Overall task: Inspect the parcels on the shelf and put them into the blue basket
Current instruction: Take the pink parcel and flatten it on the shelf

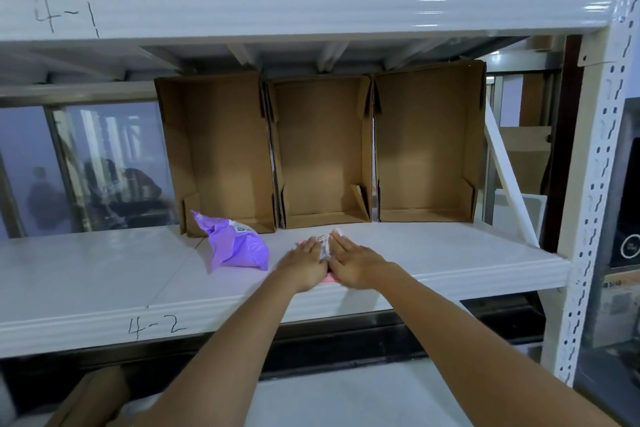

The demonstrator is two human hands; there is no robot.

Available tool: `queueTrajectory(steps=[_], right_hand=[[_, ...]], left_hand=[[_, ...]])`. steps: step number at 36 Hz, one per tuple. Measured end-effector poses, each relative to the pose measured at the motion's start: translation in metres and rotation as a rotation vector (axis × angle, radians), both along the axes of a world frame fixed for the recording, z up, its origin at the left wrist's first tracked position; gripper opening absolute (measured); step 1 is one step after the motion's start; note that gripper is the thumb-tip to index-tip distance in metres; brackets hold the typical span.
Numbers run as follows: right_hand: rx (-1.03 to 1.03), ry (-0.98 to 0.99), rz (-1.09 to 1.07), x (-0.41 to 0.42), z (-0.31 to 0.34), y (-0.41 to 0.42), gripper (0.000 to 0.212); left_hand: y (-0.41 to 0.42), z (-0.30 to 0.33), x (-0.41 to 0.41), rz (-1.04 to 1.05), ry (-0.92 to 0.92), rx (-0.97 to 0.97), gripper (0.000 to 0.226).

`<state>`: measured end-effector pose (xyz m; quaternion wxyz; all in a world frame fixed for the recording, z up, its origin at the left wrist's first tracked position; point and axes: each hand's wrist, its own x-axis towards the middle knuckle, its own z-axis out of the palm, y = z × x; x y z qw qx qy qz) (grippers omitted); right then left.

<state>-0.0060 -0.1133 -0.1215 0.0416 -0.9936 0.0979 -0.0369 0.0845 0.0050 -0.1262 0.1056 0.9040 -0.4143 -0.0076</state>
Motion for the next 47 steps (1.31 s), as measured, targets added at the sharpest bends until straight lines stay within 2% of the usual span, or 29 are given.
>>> queueTrajectory(steps=[3, 16, 22, 26, 40, 47], right_hand=[[-0.01, 0.04, -0.01, -0.001, 0.001, 0.001, 0.065], [-0.014, 0.153, -0.095, -0.002, 0.009, 0.011, 0.065], [-0.013, 0.145, -0.108, -0.005, 0.009, 0.012, 0.064], [-0.009, 0.136, -0.119, -0.005, 0.009, 0.013, 0.064], [0.006, 0.121, -0.133, -0.005, 0.008, 0.015, 0.065], [0.016, 0.07, -0.152, -0.004, 0.004, 0.012, 0.064]], left_hand=[[-0.001, 0.002, 0.001, 0.01, -0.008, 0.1, 0.062], [-0.003, 0.014, -0.014, 0.064, 0.025, 0.201, 0.061], [-0.003, 0.007, -0.009, 0.086, -0.009, 0.179, 0.06], [-0.002, 0.001, -0.01, 0.197, -0.034, 0.163, 0.064], [0.0, 0.009, -0.018, 0.29, 0.028, 0.236, 0.069], [0.005, 0.005, -0.024, 0.294, -0.026, 0.111, 0.068]])
